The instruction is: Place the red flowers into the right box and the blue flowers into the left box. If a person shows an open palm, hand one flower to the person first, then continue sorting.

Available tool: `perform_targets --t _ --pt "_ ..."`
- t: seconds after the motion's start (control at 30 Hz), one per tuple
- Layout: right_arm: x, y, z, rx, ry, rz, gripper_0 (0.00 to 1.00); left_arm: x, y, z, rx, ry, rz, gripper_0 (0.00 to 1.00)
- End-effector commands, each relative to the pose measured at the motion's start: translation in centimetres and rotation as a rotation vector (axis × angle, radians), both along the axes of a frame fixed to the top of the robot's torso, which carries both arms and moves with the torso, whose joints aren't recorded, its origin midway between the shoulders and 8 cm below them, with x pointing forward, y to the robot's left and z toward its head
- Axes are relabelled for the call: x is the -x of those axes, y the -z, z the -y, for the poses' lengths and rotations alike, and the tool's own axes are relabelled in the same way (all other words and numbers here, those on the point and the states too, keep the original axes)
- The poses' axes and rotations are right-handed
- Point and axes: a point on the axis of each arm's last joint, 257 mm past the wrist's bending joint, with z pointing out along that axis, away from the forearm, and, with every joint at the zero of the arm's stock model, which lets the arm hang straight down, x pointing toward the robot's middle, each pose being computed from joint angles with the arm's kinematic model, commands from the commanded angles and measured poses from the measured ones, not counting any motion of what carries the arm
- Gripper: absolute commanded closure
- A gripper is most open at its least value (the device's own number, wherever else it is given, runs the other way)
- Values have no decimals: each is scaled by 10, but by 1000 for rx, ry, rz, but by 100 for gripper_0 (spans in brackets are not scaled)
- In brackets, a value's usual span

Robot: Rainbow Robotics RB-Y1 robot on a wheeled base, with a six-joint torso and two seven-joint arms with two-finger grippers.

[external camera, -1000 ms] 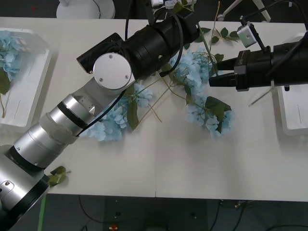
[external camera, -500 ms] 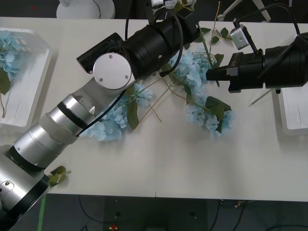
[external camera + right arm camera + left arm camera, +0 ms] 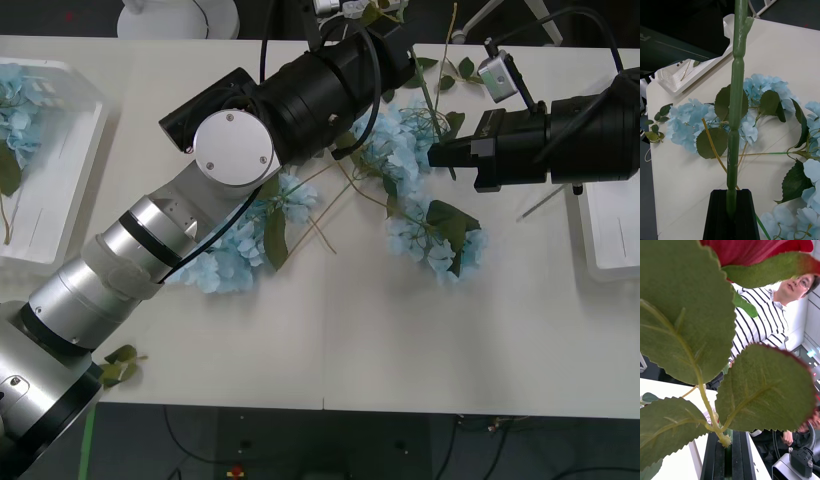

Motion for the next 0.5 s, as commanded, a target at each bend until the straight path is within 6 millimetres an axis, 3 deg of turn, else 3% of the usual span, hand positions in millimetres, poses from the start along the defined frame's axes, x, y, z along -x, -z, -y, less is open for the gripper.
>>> perform_targets --t 0.03,0.07,0.13,0.17,0.23,0.5 --pt "3 -20 -15 -14 -23 21 100 24 -41 26 -8 40 119 89" --pt "2 -20 -13 -9 -19 22 100 24 -41 26 -8 40 119 48" --pt "2 -20 -9 -2 -14 18 100 24 -41 26 -8 40 119 18" --pt "3 -19 -8 2 -14 16 100 24 -41 26 -8 40 119 8" --pt "3 -19 -7 4 -13 13 100 24 -41 26 -8 40 119 0" --pt "-1 -18 2 29 8 12 100 24 -41 26 -8 40 119 0"
